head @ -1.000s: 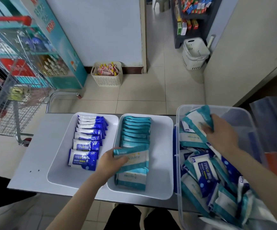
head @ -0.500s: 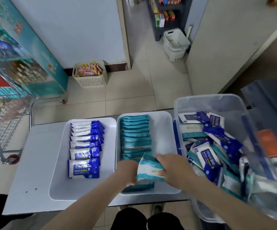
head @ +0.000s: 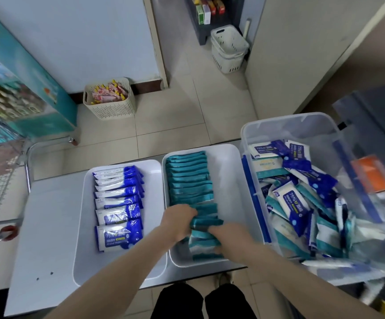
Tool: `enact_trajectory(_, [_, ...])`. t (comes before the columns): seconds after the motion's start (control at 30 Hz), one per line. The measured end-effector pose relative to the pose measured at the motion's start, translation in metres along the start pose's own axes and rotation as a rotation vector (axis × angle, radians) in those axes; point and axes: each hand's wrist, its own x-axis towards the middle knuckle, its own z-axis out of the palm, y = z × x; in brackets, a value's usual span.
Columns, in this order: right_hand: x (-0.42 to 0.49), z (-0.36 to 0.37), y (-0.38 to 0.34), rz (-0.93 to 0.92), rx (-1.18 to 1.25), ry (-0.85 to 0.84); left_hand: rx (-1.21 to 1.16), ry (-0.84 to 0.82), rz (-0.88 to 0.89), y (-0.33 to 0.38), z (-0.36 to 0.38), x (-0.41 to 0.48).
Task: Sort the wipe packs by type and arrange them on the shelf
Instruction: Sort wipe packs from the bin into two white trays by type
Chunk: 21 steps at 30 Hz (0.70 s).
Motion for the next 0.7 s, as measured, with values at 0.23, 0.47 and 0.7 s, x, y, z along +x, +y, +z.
enact_trajectory(0.23, [0.001,0.01,0.013,0.178,0.147,0.046,0.067,-0.113,0.001,-0.011,-0.007,0.009])
enact_trajectory(0.47, [0.008,0.019,0.004,0.227,0.239,0.082,0.199,-0.167,-0.003,-0.005,0.005,0.006])
enact_trajectory(0.7, [0.008,0.023,-0.005,0.208,0.287,0.129,0.269,-0.286,0.028,0.002,-0.006,0.007])
